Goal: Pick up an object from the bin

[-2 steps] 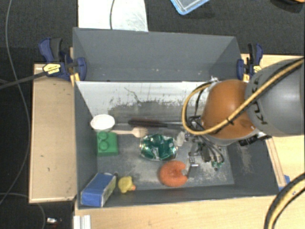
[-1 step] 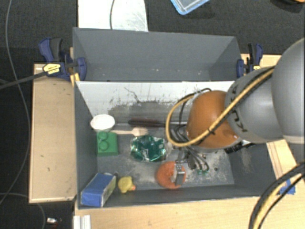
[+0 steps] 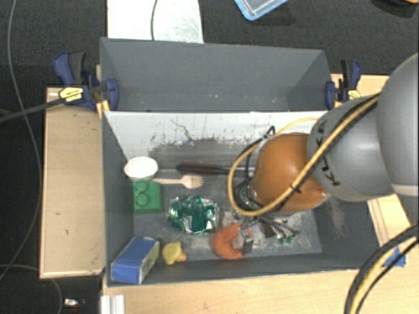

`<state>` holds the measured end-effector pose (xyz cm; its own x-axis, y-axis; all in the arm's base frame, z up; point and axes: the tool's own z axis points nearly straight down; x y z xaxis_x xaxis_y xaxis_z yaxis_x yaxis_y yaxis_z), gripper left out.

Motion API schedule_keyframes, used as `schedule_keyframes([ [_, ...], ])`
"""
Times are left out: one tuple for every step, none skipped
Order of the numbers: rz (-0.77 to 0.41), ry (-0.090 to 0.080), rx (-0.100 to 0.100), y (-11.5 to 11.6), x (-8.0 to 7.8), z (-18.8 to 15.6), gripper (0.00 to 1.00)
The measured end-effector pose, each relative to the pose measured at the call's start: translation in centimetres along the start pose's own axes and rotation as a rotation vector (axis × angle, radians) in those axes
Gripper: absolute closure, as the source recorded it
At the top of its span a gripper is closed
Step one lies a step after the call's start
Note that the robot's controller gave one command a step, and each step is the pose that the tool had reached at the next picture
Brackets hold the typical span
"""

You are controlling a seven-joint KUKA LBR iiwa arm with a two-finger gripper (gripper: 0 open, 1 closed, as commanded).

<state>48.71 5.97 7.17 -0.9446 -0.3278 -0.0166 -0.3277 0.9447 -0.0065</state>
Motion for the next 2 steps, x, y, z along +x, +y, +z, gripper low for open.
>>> schedule_keyframes([
  [0.001, 0.000, 0.000, 0.0, 0.0, 0.0, 1.00],
  [0.006, -0.003, 0.000, 0.0, -0.1, -13.7, 1.00],
])
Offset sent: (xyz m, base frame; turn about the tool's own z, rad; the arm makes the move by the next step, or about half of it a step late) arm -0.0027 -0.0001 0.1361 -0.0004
